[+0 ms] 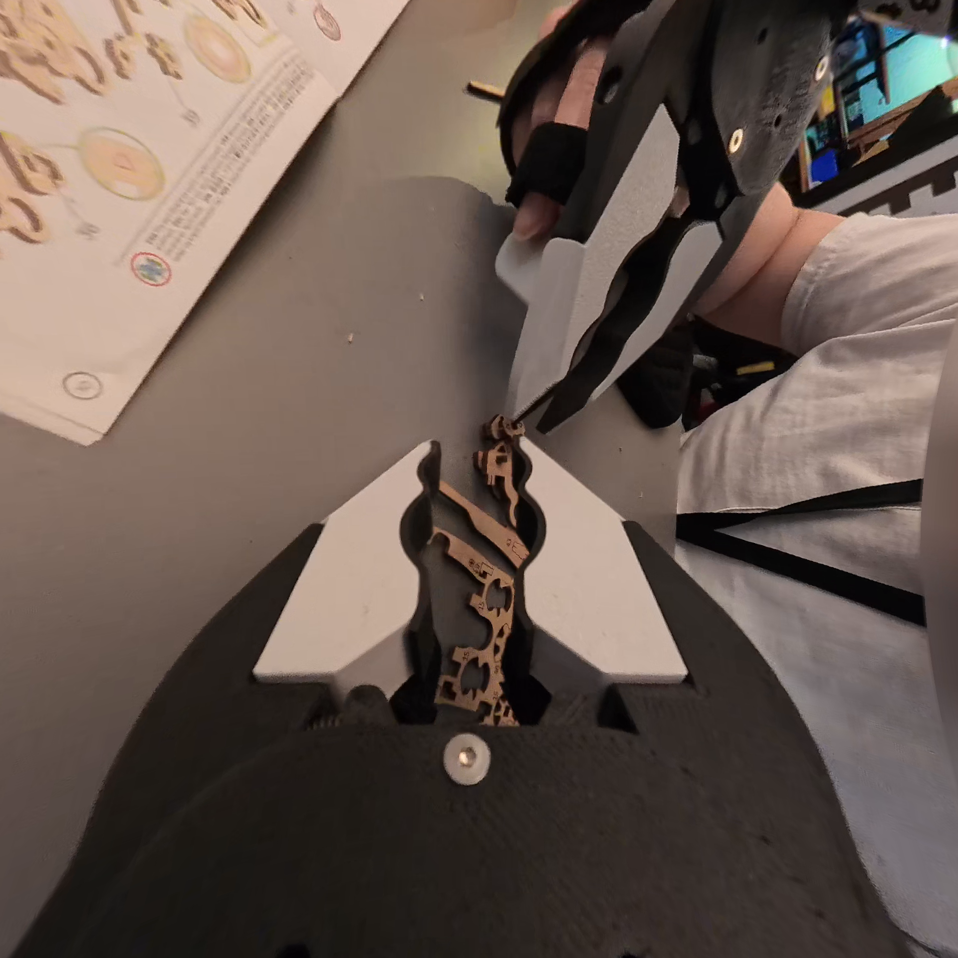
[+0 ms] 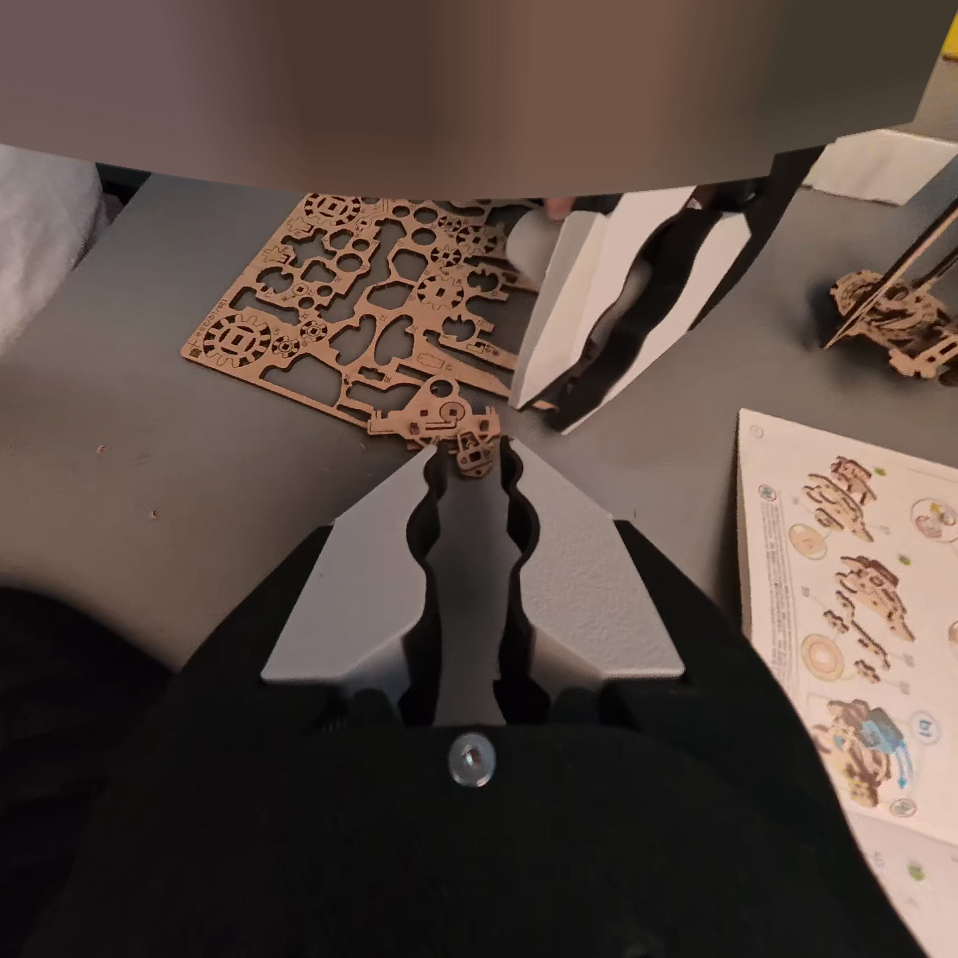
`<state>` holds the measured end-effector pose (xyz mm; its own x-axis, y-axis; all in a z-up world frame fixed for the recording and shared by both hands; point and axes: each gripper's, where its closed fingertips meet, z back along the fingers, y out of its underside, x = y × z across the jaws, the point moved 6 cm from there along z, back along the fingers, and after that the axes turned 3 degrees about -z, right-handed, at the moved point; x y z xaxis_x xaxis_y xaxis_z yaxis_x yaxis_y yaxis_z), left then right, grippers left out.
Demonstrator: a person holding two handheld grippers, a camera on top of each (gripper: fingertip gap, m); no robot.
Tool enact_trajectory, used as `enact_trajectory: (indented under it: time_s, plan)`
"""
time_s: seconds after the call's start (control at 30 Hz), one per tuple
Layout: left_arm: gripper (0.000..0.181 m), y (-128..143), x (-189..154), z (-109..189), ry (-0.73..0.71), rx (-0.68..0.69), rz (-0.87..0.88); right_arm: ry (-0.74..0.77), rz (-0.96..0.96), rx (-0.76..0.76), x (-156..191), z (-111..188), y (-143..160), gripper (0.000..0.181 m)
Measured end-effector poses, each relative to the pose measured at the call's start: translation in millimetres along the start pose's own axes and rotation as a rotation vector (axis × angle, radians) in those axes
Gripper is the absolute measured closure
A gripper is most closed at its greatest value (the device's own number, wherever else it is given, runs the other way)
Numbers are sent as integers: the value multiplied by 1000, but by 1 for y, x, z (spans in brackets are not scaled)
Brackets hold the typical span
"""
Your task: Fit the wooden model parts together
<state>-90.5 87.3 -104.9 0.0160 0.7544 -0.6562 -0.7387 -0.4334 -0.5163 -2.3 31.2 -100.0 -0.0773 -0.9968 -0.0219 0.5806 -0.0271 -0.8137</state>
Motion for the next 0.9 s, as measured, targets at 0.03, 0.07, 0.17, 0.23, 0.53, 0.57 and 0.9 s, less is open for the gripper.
enact_trajectory:
  time_s: [0.03,0.07,0.17,0.23,0.53,0.57,0.9]
  plan:
    - [153,0,0,1,-1,-2,5,6,10,0,-1,-1,-1,163]
    - [152,1,-1,0,3,4,10,6,12,-1,-1,-2,-1,163]
    - [153,4,-4,-8,17,51,8,-14,6,23,1,-6,3,160]
    - [154,6,-7,-12,23,71,-4,-12,19,54,2,-9,6,158]
    - [160,8,-4,-8,32,82,19,-20,-58,42,0,-6,11,159]
    - [160,8,-3,-7,37,85,24,-18,-64,40,0,-5,12,158]
    - [161,8,-5,-10,73,175,-111,27,-59,76,6,-6,15,156]
